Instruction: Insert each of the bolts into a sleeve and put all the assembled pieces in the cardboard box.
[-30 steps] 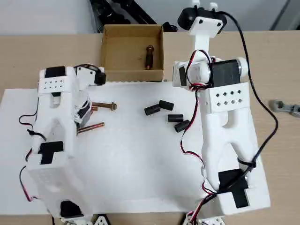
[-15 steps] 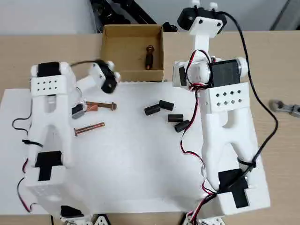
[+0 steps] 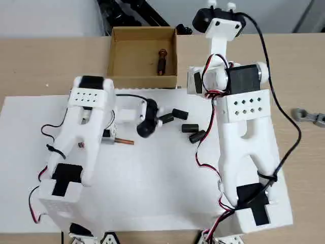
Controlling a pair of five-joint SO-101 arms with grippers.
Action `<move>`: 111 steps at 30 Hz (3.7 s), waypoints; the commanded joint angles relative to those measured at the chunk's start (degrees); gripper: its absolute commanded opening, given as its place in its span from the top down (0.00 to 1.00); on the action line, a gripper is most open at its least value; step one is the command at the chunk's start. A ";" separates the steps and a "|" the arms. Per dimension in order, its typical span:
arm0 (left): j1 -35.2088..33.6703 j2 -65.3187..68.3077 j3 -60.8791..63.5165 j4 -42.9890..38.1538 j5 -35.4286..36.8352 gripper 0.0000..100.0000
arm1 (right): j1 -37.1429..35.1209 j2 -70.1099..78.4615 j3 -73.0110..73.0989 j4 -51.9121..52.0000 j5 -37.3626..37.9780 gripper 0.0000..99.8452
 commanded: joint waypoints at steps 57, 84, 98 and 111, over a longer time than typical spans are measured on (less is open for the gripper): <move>4.31 -4.04 -12.44 1.41 124.40 0.85 | -1.27 -2.95 -2.37 -0.04 -0.44 0.81; 5.10 -3.52 3.47 -0.09 141.01 0.85 | -1.19 -2.86 -2.37 0.13 -0.44 0.81; -0.79 -3.60 18.51 -20.84 142.68 0.85 | -1.19 -2.59 -2.37 -0.31 -0.44 0.81; 0.35 -4.13 23.69 -27.43 145.05 0.95 | -1.27 -2.77 -2.37 -0.04 -0.44 0.81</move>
